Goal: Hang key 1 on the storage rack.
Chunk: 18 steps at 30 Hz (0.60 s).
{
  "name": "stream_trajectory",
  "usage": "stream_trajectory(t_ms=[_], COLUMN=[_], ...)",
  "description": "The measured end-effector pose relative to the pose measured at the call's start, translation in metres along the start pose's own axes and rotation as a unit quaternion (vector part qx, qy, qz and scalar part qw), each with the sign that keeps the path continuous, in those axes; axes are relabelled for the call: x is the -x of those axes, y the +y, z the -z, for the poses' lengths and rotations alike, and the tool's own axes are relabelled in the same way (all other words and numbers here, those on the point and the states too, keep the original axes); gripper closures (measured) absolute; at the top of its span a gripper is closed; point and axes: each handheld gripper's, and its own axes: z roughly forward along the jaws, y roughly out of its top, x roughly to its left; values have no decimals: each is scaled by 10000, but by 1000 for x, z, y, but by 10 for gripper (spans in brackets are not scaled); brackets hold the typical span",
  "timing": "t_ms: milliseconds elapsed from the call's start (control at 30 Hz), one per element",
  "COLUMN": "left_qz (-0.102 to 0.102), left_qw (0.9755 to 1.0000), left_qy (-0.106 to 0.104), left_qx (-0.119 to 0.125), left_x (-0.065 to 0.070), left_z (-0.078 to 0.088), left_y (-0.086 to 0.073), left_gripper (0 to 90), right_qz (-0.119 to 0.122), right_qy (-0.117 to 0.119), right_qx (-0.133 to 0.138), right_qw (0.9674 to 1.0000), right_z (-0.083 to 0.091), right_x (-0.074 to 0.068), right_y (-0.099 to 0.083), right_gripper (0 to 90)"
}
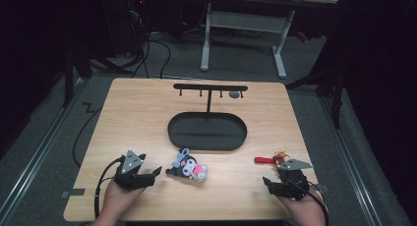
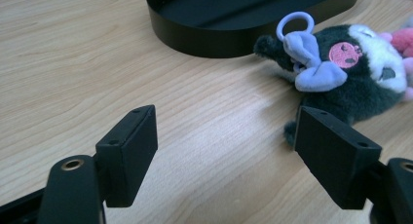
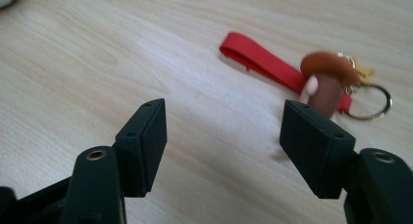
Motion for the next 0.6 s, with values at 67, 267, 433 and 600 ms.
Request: stream_trajectory(t_ms=[67,267,433,600], left_qz=[51,48,-38,-78], left_qw=[10000,10000,9999,9999], left_qy=[-16,-48,-101,-106], left_qx=[28,18,-12,-80], left_x=[0,-1,2,3], left_z=[-3,-2,-3,-4], left_y=[2,2,3,4], left_gripper=[246,246,251,259], right_qz=[-23,-63,-216,-253], right_qy=[-27,-90,-20,28], right_qx=[-122,-362,-561,-686], right_qw=[9999,9993,9982,9973], right_z=[2,4,3,0], right_x=[2,7,16,20], right_y=[-2,-3,0,3], right_gripper=[360,399,419,420])
